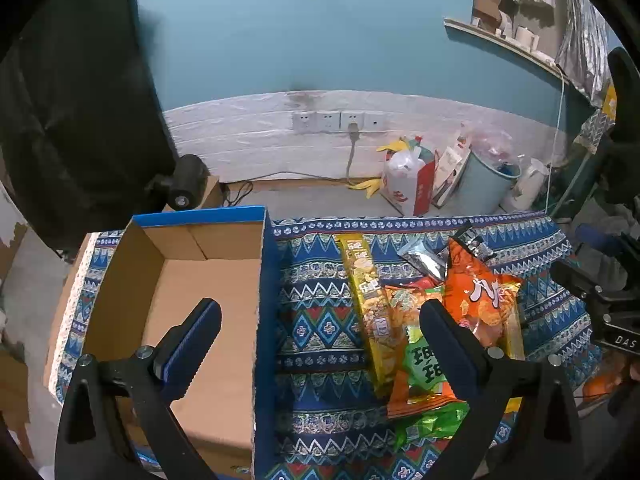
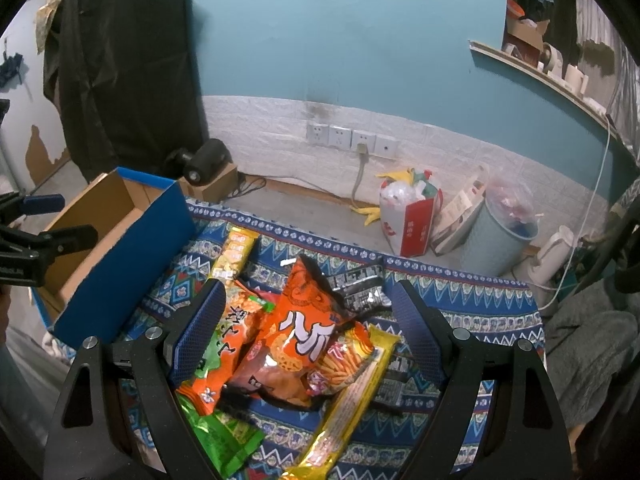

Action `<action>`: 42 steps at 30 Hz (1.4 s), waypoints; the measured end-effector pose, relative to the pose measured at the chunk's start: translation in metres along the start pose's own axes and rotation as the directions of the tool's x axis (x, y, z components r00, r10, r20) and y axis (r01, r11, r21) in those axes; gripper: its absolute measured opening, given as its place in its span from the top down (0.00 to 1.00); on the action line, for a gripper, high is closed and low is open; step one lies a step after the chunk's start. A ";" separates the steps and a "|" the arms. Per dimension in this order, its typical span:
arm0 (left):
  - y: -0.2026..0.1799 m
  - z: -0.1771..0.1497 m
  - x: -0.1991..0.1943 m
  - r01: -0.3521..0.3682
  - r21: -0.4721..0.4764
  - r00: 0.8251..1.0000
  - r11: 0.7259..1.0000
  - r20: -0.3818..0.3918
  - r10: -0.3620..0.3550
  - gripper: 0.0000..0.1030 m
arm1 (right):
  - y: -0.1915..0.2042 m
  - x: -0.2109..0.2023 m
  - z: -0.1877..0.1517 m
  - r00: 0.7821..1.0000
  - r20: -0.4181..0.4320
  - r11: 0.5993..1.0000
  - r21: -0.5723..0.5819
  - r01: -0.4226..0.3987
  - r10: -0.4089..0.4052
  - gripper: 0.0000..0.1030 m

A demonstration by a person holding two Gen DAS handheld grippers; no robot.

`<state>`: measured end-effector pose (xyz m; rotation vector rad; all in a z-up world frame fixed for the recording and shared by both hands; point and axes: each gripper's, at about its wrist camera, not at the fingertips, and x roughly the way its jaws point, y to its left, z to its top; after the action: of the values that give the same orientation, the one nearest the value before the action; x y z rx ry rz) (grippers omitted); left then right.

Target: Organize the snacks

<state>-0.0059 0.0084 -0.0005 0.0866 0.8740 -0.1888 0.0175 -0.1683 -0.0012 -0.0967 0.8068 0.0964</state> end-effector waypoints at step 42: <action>-0.016 -0.011 0.019 -0.020 0.075 0.996 0.997 -0.088 0.026 0.02 | 0.000 0.001 -0.006 1.000 -0.025 0.999 -0.030 -0.015 0.014 0.19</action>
<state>-0.0055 -0.0085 -0.0219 0.1750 0.9548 -0.1969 0.0134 -0.1688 -0.0063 -0.1207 0.8309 0.1217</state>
